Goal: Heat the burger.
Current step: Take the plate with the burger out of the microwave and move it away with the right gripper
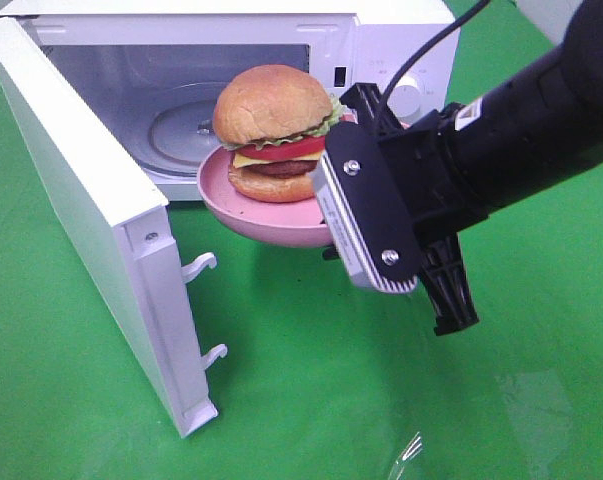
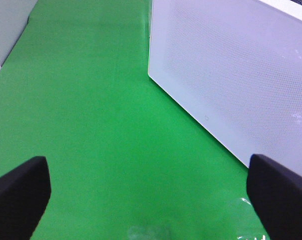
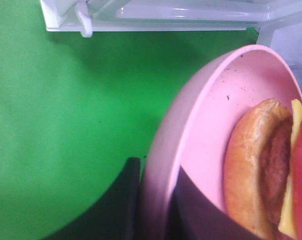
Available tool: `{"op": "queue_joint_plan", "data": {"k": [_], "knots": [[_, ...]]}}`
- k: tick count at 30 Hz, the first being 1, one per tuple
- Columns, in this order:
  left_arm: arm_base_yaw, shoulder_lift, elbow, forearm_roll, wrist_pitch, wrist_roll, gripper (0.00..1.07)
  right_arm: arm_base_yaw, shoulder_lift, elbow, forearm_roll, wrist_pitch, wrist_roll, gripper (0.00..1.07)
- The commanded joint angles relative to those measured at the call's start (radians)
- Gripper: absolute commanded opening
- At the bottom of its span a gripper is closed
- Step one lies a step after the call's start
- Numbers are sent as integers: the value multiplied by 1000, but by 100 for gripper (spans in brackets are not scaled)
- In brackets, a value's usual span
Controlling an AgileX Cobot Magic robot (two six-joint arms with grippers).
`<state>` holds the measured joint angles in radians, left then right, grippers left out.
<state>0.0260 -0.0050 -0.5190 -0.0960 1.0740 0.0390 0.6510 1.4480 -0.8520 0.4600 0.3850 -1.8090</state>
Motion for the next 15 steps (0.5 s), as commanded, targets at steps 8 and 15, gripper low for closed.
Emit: {"op": "queue_joint_plan", "data": {"k": [8,15], "knots": [[4,-4,2,-4,-5,-2,99,-5,-203,184,14,-131,6,0],[4,-4,2,-4,-5,-2,99,-5,-371,332,-18,-158,45,0]]}}
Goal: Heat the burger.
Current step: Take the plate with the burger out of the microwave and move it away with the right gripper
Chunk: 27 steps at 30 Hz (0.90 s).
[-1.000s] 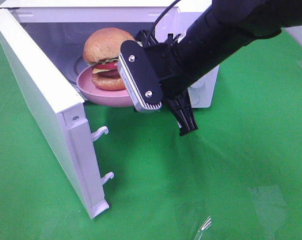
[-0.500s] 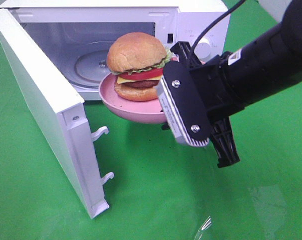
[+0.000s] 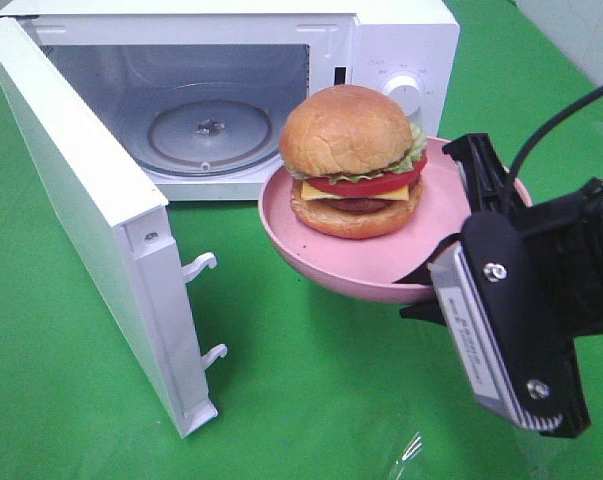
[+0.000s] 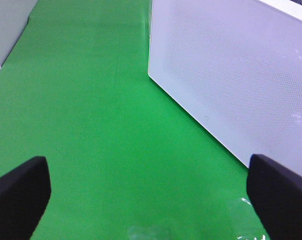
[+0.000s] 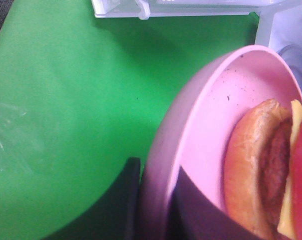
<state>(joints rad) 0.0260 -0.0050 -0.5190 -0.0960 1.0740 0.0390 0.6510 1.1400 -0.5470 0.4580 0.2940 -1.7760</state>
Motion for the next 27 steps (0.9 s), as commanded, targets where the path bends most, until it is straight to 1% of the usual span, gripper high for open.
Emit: {"op": "queue_joint_plan", "data": {"k": [1,3,4,5,7,8,9,10,11,12,13,14,15,18,19,20,22,23,24,25,26,27], "knots": [[4,-4,2,-4,-5,-2,99,-5,-63,27,-16,-67,12,0],[4,-4,2,-4,-5,-2,99,-5,-83,44,-21,-75,32,0],[4,-4,2,-4,-5,-2,99,-5,-120,74,-60,-85,86,0],[4,-4,2,-4,-5,-2,99,-5,-120,74,-60,-85,86,0],[4,-4,2,-4,-5,-2,99,-5,-174,127,-159,-99,210,0],[4,-4,2,-4,-5,-2,99,-5,-174,127,-159,-99,210,0],[4,-4,2,-4,-5,-2,99,-5,-198,156,-220,-103,280,0],[4,-4,2,-4,-5,-2,99,-5,-198,156,-220,-103,280,0],[4,-4,2,-4,-5,-2,99,-5,-214,177,-277,-105,344,0],[4,-4,2,-4,-5,-2,99,-5,-214,177,-277,-105,344,0],[4,-4,2,-4,-5,-2,99,-5,-230,199,-348,-110,424,0],[4,-4,2,-4,-5,-2,99,-5,-230,199,-348,-110,424,0],[4,-4,2,-4,-5,-2,99,-5,-232,214,-422,-124,512,0],[4,-4,2,-4,-5,-2,99,-5,-232,220,-458,-128,566,0],[4,-4,2,-4,-5,-2,99,-5,-231,228,-544,-133,663,0],[4,-4,2,-4,-5,-2,99,-5,-231,228,-544,-133,663,0],[4,-4,2,-4,-5,-2,99,-5,-231,229,-673,-131,865,0],[4,-4,2,-4,-5,-2,99,-5,-231,229,-673,-131,865,0],[4,-4,2,-4,-5,-2,99,-5,-231,234,-741,-126,965,0],[4,-4,2,-4,-5,-2,99,-5,-231,234,-741,-126,965,0],[4,-4,2,-4,-5,-2,99,-5,-231,243,-804,-123,1047,0],[4,-4,2,-4,-5,-2,99,-5,-231,243,-804,-123,1047,0]]}}
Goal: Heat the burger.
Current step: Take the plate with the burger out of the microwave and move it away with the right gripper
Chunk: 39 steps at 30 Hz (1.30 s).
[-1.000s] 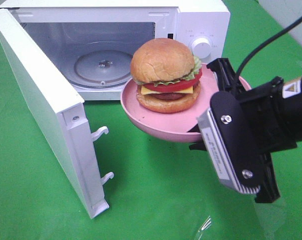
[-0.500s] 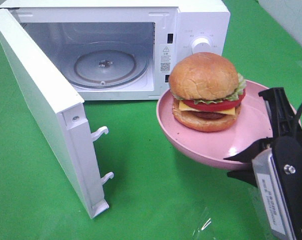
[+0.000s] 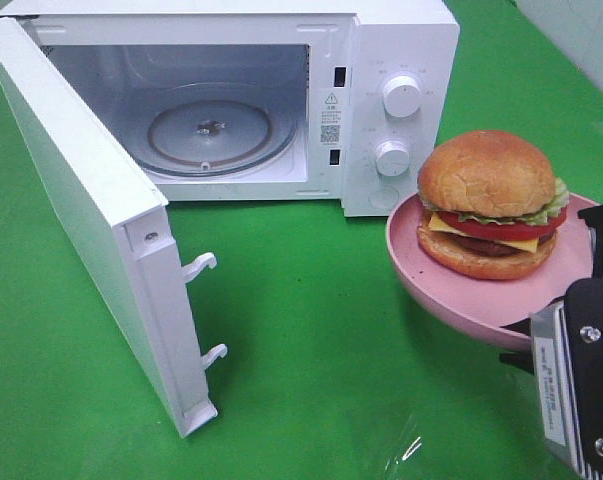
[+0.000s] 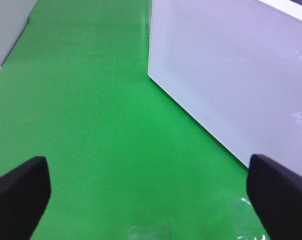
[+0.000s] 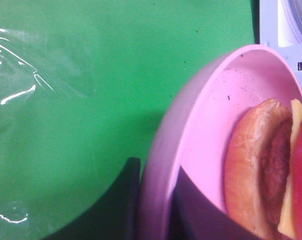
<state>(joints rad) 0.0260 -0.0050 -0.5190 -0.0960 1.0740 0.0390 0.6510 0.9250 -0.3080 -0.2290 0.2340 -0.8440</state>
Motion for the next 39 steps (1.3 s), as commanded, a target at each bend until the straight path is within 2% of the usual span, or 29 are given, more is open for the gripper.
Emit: {"op": "queue_joint_plan", "data": {"k": [1,22,29,31,39], "knots": [[4,-4,2,-4,-5,-2,99,-5,-16,15,-185,-63,194,0],[4,-4,2,-4,-5,-2,99,-5,33,19,-537,118,772,0],[4,-4,2,-4,-5,-2,99,-5,109,-40,-618,206,948,0],[4,-4,2,-4,-5,-2,99,-5,168,-71,-665,242,1067,0],[4,-4,2,-4,-5,-2,99,-5,293,-113,-693,301,1255,0]]}}
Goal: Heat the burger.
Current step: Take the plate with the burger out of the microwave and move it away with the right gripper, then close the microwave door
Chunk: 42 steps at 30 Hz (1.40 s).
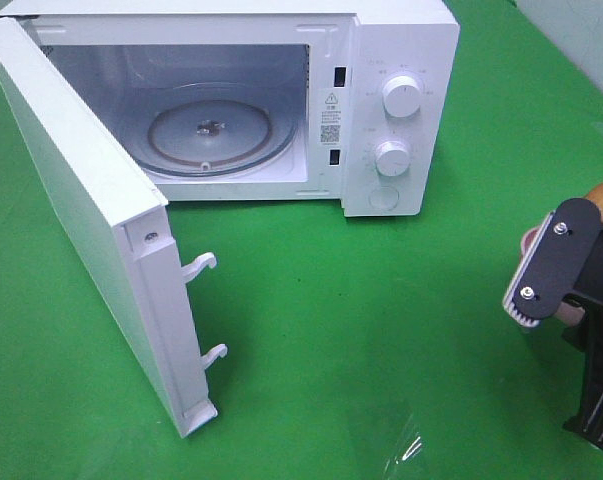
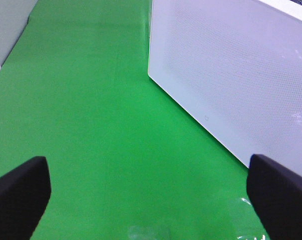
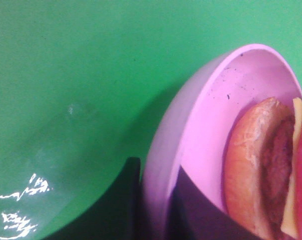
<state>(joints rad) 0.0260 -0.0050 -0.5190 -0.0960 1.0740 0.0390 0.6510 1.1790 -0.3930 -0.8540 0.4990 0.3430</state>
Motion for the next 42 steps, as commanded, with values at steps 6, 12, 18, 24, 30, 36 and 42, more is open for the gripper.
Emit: {"op": "queue_joint_plan", "data": {"k": [6,12,18,24,30,36,42], "knots": [[4,-4,2,-4,-5,-2,99,-5,200,-68,-146,122,354,0],[4,-4,2,-4,-5,-2,99,-9,424,-131,-244,226,748,0],[4,-4,2,-4,-5,-2,99,-9,575,-177,-269,217,928,2],[4,-4,2,-4,-5,-2,99,-54,692,-238,-265,213,1012,17],[4,-4,2,-4,-5,-2,99,-60,699,-256,-225,212,974,38],[4,-4,2,-4,-5,-2,99,-9,599,-256,-105,152,854,57],[4,-4,2,-4,-5,-2,99,34,394,-256,30,142,705,59]]}}
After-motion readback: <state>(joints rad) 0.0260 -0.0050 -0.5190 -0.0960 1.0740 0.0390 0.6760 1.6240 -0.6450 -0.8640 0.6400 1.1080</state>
